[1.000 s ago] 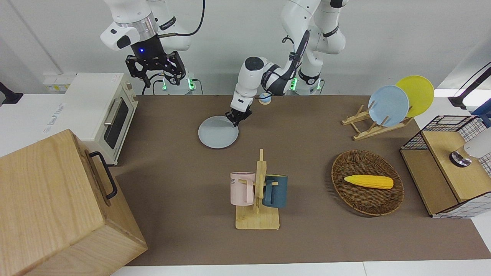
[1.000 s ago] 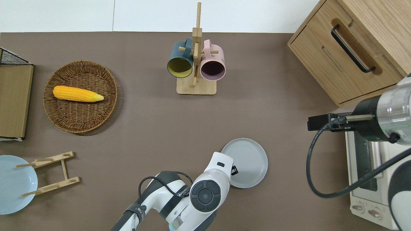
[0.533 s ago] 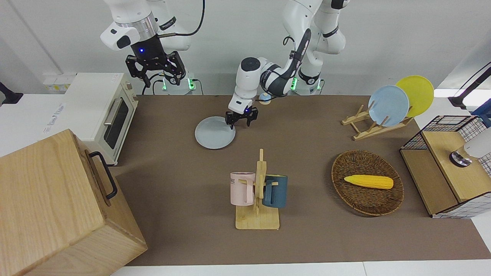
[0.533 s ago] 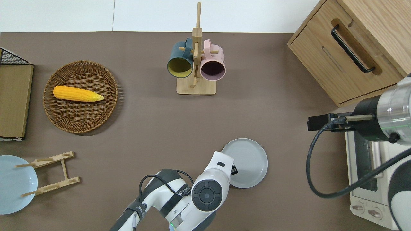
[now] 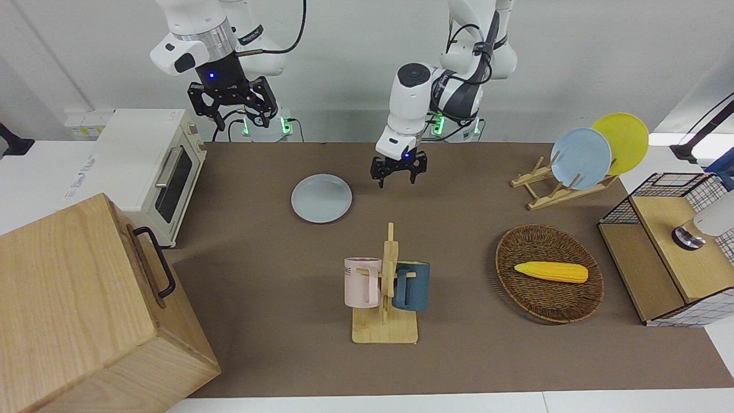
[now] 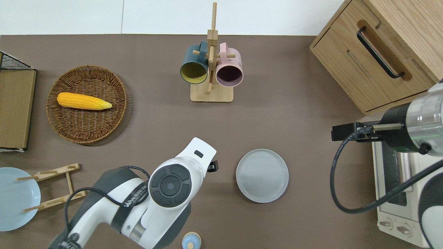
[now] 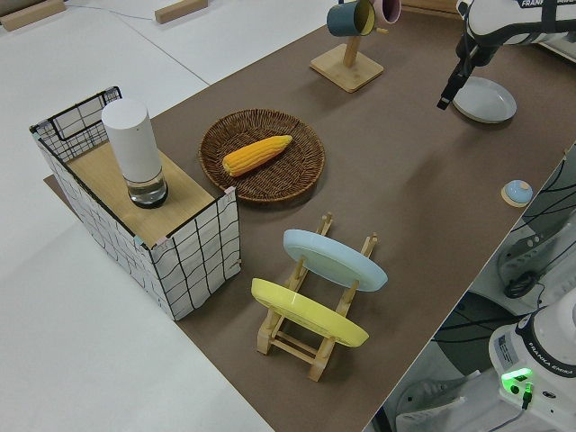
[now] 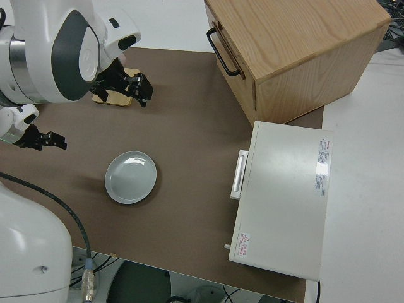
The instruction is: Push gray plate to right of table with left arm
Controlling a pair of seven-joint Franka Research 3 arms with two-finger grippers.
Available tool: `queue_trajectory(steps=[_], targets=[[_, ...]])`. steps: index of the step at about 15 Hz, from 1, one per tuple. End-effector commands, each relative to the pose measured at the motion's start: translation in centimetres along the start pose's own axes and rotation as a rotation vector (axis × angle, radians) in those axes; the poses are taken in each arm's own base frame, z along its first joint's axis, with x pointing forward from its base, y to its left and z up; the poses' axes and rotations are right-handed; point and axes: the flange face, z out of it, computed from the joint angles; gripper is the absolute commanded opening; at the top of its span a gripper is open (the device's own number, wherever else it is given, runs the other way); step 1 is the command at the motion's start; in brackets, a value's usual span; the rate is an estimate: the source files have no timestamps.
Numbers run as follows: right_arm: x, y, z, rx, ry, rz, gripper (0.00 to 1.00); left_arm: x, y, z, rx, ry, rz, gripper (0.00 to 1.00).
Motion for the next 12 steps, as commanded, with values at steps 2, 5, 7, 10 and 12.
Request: queue_trajectory(steps=[2, 5, 7, 10, 12], targets=[[0.1, 0.0, -0.3, 0.018, 0.000, 0.003, 0.996, 3.9, -6.5, -3.7, 0.051, -0.048, 0.015, 1.00], [0.1, 0.0, -0.3, 0.018, 0.000, 0.003, 0.996, 6.7, -10.6, -6.7, 0.060, -0.067, 0.018, 1.00], [0.1, 0.0, -0.3, 0.018, 0.000, 0.003, 0.996, 8.2, -13.6, -8.9, 0.068, -0.094, 0.008, 1.00], [0.1, 0.0, -0.3, 0.018, 0.000, 0.003, 0.996, 10.1, -18.4, -11.9, 0.060, -0.113, 0.019, 1.00], [0.1, 0.0, -0.3, 0.018, 0.000, 0.003, 0.996, 10.2, -20.1, -12.8, 0.066, -0.115, 0.004, 1.00]])
